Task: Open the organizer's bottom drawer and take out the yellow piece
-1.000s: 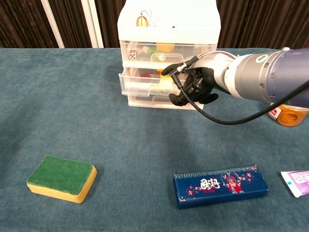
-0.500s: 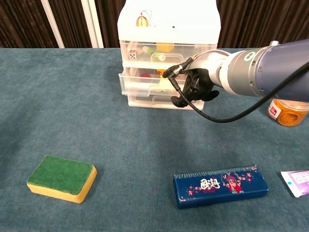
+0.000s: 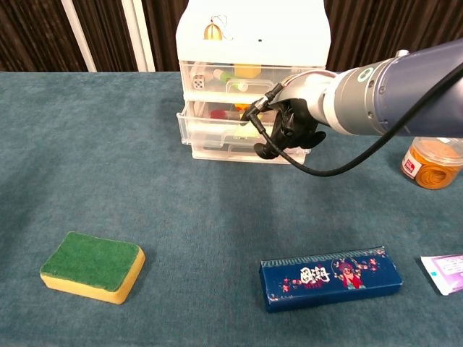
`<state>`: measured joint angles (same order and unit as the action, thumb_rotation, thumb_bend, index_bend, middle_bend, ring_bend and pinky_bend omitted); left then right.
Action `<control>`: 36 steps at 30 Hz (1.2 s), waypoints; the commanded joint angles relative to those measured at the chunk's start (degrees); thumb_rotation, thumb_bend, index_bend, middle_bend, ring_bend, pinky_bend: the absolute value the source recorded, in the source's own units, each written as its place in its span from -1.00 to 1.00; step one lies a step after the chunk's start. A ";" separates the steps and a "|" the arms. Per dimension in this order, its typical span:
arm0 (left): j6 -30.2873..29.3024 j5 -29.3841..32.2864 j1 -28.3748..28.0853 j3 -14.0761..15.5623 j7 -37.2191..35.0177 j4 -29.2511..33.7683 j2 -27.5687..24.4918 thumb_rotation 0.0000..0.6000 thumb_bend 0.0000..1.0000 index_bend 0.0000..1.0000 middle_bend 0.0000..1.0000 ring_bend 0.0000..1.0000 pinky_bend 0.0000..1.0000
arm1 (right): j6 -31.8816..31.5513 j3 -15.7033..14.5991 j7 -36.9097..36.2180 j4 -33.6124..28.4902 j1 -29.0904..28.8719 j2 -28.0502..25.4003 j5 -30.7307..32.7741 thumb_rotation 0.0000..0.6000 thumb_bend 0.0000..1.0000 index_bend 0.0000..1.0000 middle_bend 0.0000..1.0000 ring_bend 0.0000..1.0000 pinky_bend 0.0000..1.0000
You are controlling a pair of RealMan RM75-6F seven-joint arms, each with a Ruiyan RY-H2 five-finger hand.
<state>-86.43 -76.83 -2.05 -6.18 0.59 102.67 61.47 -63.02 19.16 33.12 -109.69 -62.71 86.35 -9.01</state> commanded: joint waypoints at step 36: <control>-0.43 0.02 0.06 -0.24 0.10 -0.22 0.05 1.00 -0.19 -0.98 -1.00 -1.00 -1.00 | 1.62 -0.32 1.73 -0.50 -4.59 -0.44 4.14 1.00 0.19 -0.64 1.00 1.00 1.00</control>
<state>-86.86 -76.81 -1.99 -6.41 0.69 102.46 61.52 -61.42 18.88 34.87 -110.14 -67.28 85.96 -4.84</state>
